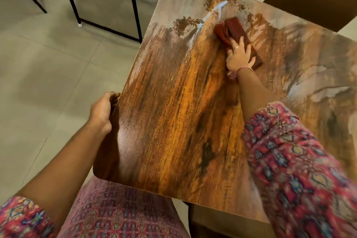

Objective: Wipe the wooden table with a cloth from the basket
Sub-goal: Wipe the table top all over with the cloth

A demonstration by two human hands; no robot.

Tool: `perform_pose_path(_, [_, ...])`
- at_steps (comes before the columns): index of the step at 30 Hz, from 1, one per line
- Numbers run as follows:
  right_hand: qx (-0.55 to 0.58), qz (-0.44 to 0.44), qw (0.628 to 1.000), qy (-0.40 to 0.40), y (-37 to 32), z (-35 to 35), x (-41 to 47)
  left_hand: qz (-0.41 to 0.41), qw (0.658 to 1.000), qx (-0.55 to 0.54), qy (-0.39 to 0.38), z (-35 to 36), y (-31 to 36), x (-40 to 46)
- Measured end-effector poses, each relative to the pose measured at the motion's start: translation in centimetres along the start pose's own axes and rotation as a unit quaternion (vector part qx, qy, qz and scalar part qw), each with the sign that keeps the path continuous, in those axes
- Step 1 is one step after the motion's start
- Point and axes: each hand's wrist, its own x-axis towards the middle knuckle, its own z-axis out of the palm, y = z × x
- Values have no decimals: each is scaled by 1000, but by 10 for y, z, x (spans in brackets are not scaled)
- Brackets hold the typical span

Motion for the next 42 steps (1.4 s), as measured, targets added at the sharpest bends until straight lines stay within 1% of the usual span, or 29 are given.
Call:
perform_pose_path(2, [14, 45, 998, 32, -28, 13, 2, -8, 1000, -9, -4, 0, 0, 4])
perform_pose_path(3, [13, 38, 998, 38, -43, 21, -1, -10, 1000, -11, -7, 1, 0, 6])
perform_pose_path(4, [8, 12, 999, 35, -59, 30, -7, -12, 1000, -12, -12, 1, 1, 6])
perform_pose_path(7, [-16, -123, 992, 13, -105, 56, -40, -38, 998, -16, -49, -4, 3, 6])
perform_pose_path(9, [-36, -207, 978, -1, -125, 81, -80, -81, 992, -59, -83, -12, 6, 9])
perform_pose_path(12, [-61, -320, 945, -28, -124, 119, -169, -126, 978, -128, -104, -21, 12, 15])
perform_pose_path(14, [-84, -352, 931, -54, -111, 134, -217, -136, 977, -129, -101, -19, 18, 19])
perform_pose_path(16, [-100, -347, 929, -79, -104, 138, -233, -139, 980, -119, -83, -16, 25, 25])
perform_pose_path(17, [-104, -342, 931, -81, -106, 136, -227, -140, 980, -121, -68, -14, 30, 31])
perform_pose_path(20, [-101, -319, 940, -66, -128, 123, -178, -116, 982, -139, -47, -4, 48, 51])
perform_pose_path(22, [-80, -296, 950, -51, -145, 109, -125, -68, 991, -101, -47, 13, 61, 58])
perform_pose_path(24, [-76, -260, 962, -34, -159, 91, -59, -12, 996, -44, -72, 38, 74, 59])
perform_pose_path(26, [-56, -213, 975, -17, -171, 68, 12, 29, 994, 19, -103, 65, 86, 59])
perform_pose_path(29, [-10, -127, 992, -11, -187, 37, 109, 55, 981, 106, -152, 104, 102, 67])
perform_pose_path(32, [13, -70, 997, -1, -197, 19, 161, 68, 971, 150, -174, 129, 108, 77])
perform_pose_path(35, [9, -90, 995, 37, -199, 29, 157, 89, 973, 140, -160, 141, 107, 84])
perform_pose_path(38, [-6, -153, 986, 68, -186, 52, 97, 118, 973, 134, -149, 141, 99, 83])
perform_pose_path(40, [-24, -192, 980, 48, -174, 65, 39, 134, 973, 144, -124, 145, 97, 82])
perform_pose_path(42, [-29, -216, 976, 15, -166, 75, -9, 160, 968, 174, -84, 149, 99, 79])
